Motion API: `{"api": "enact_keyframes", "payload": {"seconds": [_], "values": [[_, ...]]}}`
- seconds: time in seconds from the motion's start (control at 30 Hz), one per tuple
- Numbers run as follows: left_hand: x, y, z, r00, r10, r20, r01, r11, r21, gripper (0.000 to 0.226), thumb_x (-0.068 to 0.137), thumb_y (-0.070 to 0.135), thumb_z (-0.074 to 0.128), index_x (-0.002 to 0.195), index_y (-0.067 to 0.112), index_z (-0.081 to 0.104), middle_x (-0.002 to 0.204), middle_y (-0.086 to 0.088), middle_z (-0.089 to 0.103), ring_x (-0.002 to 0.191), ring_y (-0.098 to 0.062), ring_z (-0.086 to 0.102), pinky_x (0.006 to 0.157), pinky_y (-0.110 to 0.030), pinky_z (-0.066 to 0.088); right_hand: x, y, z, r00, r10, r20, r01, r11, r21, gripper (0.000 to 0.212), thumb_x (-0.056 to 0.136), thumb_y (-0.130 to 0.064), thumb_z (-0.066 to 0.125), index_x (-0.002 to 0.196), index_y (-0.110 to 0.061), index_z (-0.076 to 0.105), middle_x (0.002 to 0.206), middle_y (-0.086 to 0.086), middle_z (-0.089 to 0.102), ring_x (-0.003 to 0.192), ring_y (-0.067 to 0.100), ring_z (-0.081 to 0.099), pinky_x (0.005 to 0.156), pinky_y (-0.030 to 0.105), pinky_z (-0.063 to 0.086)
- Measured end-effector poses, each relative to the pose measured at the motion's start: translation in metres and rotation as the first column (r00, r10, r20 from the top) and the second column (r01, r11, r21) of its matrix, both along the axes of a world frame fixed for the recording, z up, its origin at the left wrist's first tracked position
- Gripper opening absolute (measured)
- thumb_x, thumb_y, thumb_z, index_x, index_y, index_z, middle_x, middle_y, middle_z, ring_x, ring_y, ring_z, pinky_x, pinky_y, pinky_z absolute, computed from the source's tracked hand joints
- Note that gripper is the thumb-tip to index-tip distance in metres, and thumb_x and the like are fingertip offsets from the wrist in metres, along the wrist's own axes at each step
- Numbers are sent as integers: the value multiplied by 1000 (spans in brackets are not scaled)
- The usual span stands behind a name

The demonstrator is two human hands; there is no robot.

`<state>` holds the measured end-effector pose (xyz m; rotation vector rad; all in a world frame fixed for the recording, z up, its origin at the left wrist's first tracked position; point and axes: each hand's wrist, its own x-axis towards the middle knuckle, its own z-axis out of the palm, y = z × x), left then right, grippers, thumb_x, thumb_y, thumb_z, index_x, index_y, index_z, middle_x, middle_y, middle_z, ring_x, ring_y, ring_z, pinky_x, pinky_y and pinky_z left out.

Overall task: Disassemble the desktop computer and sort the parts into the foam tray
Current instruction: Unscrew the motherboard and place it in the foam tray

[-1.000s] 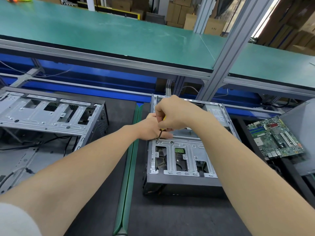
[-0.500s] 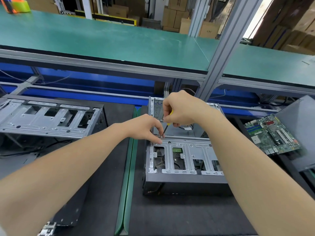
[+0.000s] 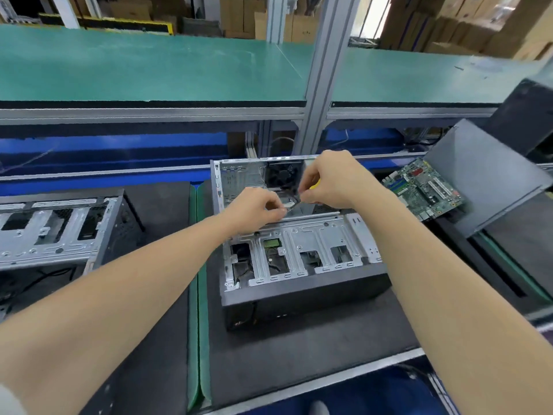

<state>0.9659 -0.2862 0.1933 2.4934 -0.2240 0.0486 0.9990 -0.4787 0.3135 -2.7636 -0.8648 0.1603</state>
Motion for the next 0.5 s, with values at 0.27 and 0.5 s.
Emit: {"api": "enact_keyframes", "payload": {"seconds": [0.27,0.5], "values": [[54,-135,-2,948,316,-42,-317,924,-212,24,95,34,67,78,21,77,70,14,70,62,3,61,54,-16,40,34,-127,-20,981,-168,-97,180,975,132,17,77,-10,82,75,-24,72,74,-11,68,73,8,65,53,19,44],[95,-289,8,957,264,-117,-288,846,-448,12,92,26,70,86,24,80,77,4,76,80,-19,74,74,-38,62,77,-253,-68,964,-207,-165,232,962,146,35,72,-10,82,99,-18,60,87,-4,61,76,12,57,52,24,41]]}}
